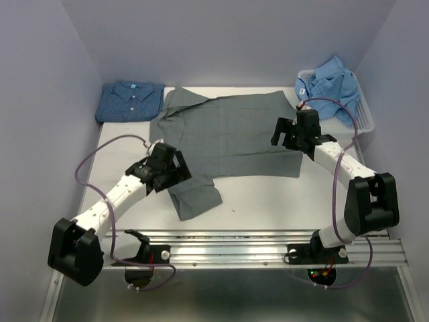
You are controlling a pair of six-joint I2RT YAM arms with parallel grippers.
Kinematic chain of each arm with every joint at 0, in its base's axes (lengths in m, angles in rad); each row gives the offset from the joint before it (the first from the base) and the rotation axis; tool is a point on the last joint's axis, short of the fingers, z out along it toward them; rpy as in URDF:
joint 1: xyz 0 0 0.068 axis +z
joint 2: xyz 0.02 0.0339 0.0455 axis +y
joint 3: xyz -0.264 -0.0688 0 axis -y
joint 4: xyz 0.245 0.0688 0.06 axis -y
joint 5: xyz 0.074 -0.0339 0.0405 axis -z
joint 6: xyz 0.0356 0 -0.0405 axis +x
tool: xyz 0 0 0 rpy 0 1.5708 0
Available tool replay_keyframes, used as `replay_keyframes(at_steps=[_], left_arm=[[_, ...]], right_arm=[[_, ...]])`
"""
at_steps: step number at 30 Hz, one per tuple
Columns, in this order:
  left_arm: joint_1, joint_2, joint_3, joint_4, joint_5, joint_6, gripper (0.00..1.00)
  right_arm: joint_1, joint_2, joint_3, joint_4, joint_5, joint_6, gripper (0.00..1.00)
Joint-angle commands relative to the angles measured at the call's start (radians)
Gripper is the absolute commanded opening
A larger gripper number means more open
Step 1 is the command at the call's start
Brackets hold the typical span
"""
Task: Fold and stack the long sleeve shirts
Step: Flatten the shirt out
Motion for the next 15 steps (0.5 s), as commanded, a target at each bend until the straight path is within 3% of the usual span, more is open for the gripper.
replay_keyframes(at_steps=[1, 3, 7, 15], left_arm=[[-0.056, -0.148, -0.151, -0.257, 0.073, -0.256, 0.99], [-0.096, -0.229, -0.223, -0.252, 0.19, -0.317, 0.99], [-0.182, -0.299, -0.305, -0.188, 0.261, -0.389, 0.99], [-0.25, -0.118, -0.329, -0.17, 0.229, -0.367, 0.99]], right_arm=[[0.004, -0.048, -0.033, 0.016, 0.029, 0.068, 1.0], [0.004, -0.048, -0.042, 0.014, 0.006, 0.08, 1.0], [0.004, -0.049, -0.064, 0.014, -0.016, 0.085, 1.0], [0.004, -0.08, -0.084, 0.015, -0.005, 0.086, 1.0]])
